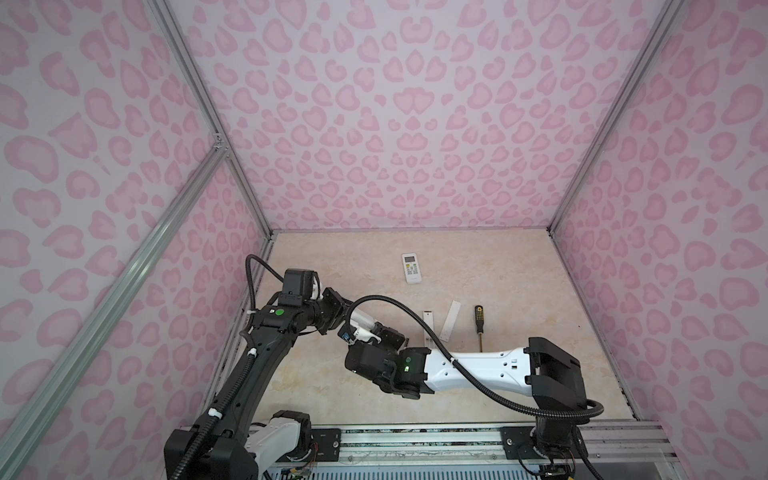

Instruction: Unload the batteries from the remote control

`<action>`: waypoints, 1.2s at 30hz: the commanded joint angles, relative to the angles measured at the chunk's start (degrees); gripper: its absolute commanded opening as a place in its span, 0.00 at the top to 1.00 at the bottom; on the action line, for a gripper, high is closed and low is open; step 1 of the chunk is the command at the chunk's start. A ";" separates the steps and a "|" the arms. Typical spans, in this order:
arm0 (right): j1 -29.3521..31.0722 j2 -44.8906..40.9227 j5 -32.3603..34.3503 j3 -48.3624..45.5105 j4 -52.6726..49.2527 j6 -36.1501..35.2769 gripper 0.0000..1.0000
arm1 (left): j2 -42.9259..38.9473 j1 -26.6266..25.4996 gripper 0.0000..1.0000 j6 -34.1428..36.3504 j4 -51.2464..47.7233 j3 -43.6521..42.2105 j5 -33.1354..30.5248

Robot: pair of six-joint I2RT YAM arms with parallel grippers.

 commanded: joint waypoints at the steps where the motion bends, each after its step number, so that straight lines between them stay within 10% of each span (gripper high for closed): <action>1: 0.47 -0.46 2.35 -0.45 2.59 -2.32 0.94 | -0.31 0.15 0.78 0.00 2.00 -0.16 2.16; 10: 0.79 -4.36 -0.43 -1.68 3.66 0.13 0.52 | -0.39 0.56 0.96 1.48 4.67 -0.33 3.31; 18: -0.57 -13.25 -6.13 -6.78 4.95 11.09 0.47 | -1.12 2.59 0.96 8.24 11.51 -2.30 2.85; 30: -22.70 -23.49 -50.12 -18.86 18.57 46.70 0.47 | -11.41 2.85 0.96 7.49 38.05 -14.37 5.84; 36: -25.64 -21.55 -59.13 -19.17 24.25 53.09 0.47 | -14.43 2.85 0.96 3.82 46.30 -17.10 6.70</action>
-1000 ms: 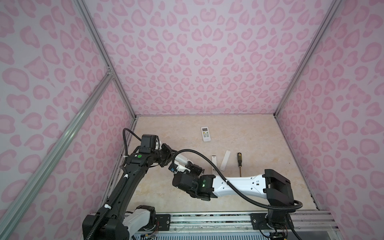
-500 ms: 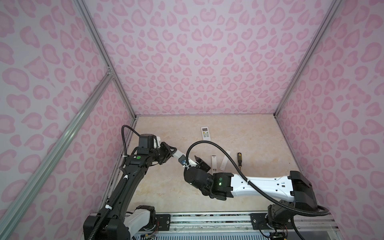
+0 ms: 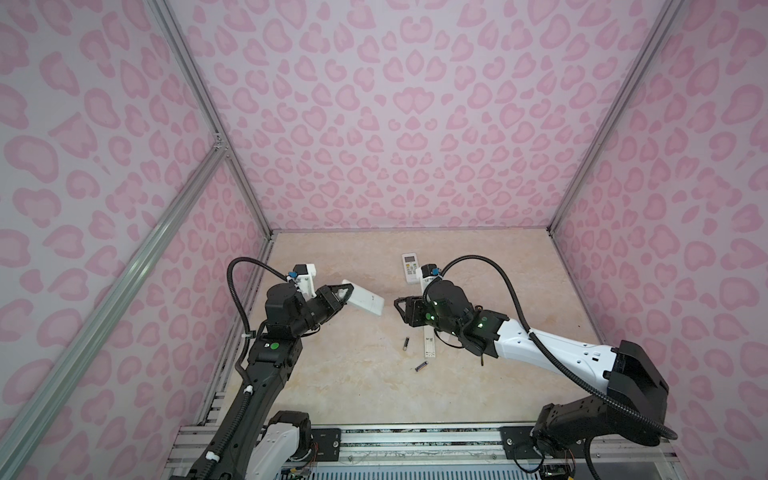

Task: Unload the batteries from the remote control
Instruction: 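Pull the battery cover end with the right gripper while the left holds the remote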

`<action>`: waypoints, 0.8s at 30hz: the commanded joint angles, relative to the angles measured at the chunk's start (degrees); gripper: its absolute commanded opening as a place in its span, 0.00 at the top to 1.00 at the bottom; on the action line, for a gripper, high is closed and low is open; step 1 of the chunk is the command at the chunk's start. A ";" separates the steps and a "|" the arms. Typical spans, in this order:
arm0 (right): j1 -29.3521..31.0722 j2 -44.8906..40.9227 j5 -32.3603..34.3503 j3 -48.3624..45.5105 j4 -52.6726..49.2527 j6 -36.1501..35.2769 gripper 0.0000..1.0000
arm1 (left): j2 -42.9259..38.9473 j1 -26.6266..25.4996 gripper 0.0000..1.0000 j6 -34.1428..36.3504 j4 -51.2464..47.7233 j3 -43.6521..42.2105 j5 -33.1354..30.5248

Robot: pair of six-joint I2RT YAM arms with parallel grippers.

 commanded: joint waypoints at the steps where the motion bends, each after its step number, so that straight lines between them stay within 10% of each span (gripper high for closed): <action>1: -0.23 1.68 -9.32 1.47 5.76 6.41 0.47 | -0.93 0.04 0.96 -2.96 10.65 -1.29 1.95; 24: -2.84 7.99 -19.13 1.82 17.69 13.13 0.64 | -2.45 0.01 0.96 -6.46 14.21 -3.33 5.31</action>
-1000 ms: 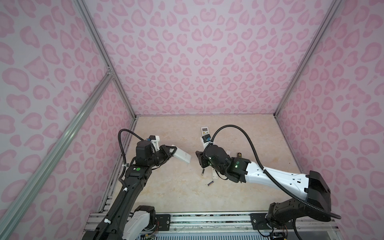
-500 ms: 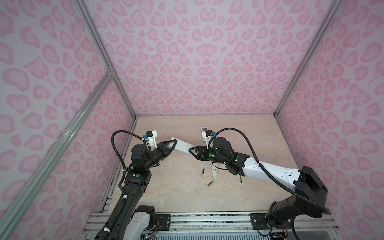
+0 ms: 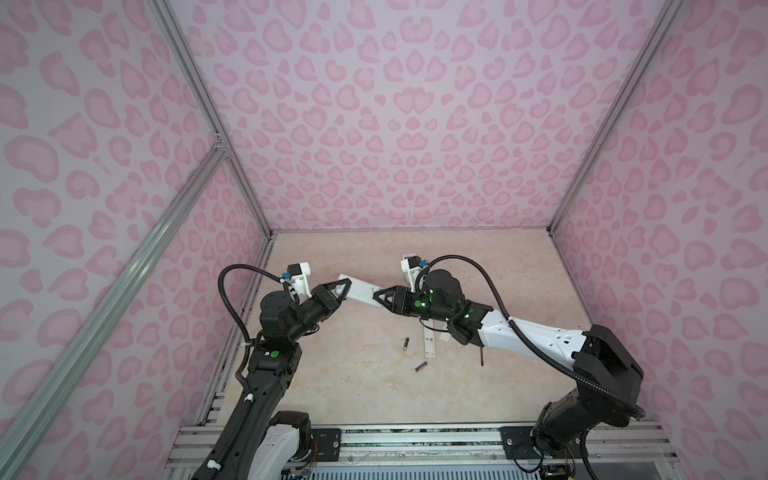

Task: Unload the batteries from the remote control
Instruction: 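Pull the battery cover end with the right gripper while the left holds the remote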

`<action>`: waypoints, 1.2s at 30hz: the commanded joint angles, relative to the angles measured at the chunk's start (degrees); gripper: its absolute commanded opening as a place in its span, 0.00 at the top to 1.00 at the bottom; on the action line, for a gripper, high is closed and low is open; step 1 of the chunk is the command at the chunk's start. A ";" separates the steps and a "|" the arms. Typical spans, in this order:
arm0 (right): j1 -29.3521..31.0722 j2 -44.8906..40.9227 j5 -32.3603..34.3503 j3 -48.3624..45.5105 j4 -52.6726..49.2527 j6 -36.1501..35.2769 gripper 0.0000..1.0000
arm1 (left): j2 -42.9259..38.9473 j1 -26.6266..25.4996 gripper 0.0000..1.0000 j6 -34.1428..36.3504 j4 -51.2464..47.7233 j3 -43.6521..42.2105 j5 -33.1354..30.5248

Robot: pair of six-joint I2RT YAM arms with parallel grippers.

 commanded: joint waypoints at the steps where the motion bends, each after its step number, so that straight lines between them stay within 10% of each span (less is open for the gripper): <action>1: -0.16 0.11 -1.09 -1.19 2.27 0.04 0.65 | -0.22 -0.22 0.96 -0.79 4.30 0.20 4.52; 10: -1.42 -1.40 -1.09 -4.44 3.72 1.27 0.58 | 1.45 -0.24 0.96 -0.67 4.44 1.68 4.92; 36: -1.86 -3.37 -1.24 -6.46 6.51 2.81 0.77 | 1.87 -0.17 0.96 0.17 2.51 0.24 3.86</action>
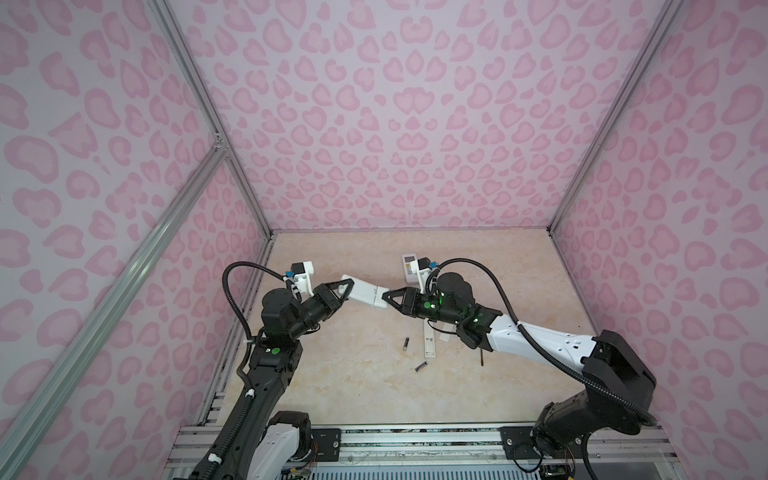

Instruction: Unload the batteries from the remote control

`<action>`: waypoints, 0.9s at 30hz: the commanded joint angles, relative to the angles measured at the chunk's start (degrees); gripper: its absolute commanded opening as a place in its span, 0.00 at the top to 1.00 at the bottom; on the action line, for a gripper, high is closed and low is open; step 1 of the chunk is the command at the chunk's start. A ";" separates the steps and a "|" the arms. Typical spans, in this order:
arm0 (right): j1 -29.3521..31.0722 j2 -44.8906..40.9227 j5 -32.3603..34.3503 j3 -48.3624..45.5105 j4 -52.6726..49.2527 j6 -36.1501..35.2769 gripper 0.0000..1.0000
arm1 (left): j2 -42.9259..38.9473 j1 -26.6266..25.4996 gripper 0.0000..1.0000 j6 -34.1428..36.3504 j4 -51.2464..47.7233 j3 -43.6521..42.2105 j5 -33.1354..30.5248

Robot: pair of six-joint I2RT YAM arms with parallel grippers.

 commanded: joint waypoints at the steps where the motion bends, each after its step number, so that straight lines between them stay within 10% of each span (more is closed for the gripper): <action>1: 0.08 0.35 0.77 -0.75 2.25 0.41 0.78 | 0.56 -0.06 0.96 0.24 2.89 -0.47 1.68; 27: -1.98 6.50 -3.80 -2.81 14.78 7.79 0.92 | 8.76 0.10 0.96 1.91 2.74 -0.15 2.31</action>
